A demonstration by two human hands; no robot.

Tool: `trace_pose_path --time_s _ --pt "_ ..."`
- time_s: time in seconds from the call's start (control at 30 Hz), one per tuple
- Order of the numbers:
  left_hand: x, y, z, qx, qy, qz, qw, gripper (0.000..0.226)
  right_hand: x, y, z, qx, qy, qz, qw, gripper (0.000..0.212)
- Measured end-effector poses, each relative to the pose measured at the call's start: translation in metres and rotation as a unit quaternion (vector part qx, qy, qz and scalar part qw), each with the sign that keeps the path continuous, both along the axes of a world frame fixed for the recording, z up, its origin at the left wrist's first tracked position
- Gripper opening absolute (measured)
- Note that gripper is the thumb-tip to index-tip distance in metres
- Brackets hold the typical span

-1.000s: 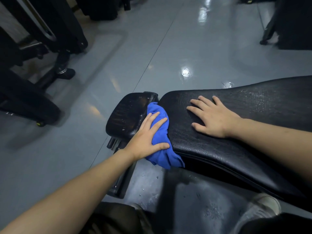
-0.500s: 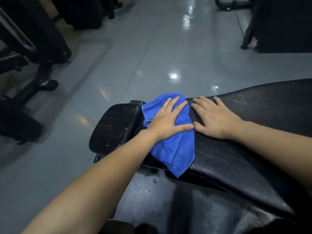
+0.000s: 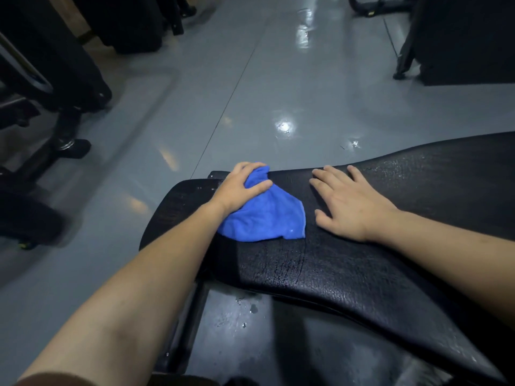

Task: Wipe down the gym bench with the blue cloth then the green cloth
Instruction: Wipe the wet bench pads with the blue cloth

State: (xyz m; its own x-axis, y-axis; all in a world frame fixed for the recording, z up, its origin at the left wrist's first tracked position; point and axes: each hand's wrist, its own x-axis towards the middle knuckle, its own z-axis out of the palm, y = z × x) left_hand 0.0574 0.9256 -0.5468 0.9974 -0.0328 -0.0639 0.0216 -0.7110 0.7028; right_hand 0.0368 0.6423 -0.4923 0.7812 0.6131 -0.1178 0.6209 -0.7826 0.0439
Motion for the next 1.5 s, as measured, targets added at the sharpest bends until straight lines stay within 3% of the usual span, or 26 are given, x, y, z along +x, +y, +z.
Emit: trace_pose_path --time_s 0.13,0.4,0.53,0.63,0.87,0.97,1.23,1.5 --pt "-0.028 0.004 -0.004 -0.009 0.016 0.044 0.999 0.053 -0.001 0.000 0.002 -0.006 -0.001 0.001 1.000 0.094" --pt "-0.107 -0.001 0.000 0.013 0.006 0.070 0.997 0.071 -0.006 0.001 0.008 -0.005 -0.001 0.002 1.000 0.095" --pt "-0.142 -0.003 -0.003 0.005 0.006 0.086 0.996 0.072 -0.008 0.001 0.009 -0.005 -0.012 0.006 1.000 0.077" --pt "-0.160 -0.004 -0.006 -0.005 0.006 0.092 0.996 0.074 -0.008 0.001 0.008 -0.005 -0.007 0.004 1.000 0.078" --pt "-0.136 0.002 -0.006 -0.016 0.014 0.080 0.997 0.065 -0.006 0.001 0.005 0.003 -0.007 0.004 1.000 0.075" --pt "-0.111 0.001 -0.003 0.003 0.021 0.075 0.997 0.063 -0.006 0.001 0.005 0.010 -0.004 0.003 1.000 0.082" --pt "-0.044 -0.022 0.010 0.074 0.034 0.060 0.995 0.060 -0.003 -0.002 0.003 0.039 0.020 0.001 0.999 0.073" --pt "-0.088 -0.056 0.010 0.107 -0.035 -0.030 0.993 0.065 0.008 -0.020 0.021 0.117 0.069 -0.017 0.991 0.060"
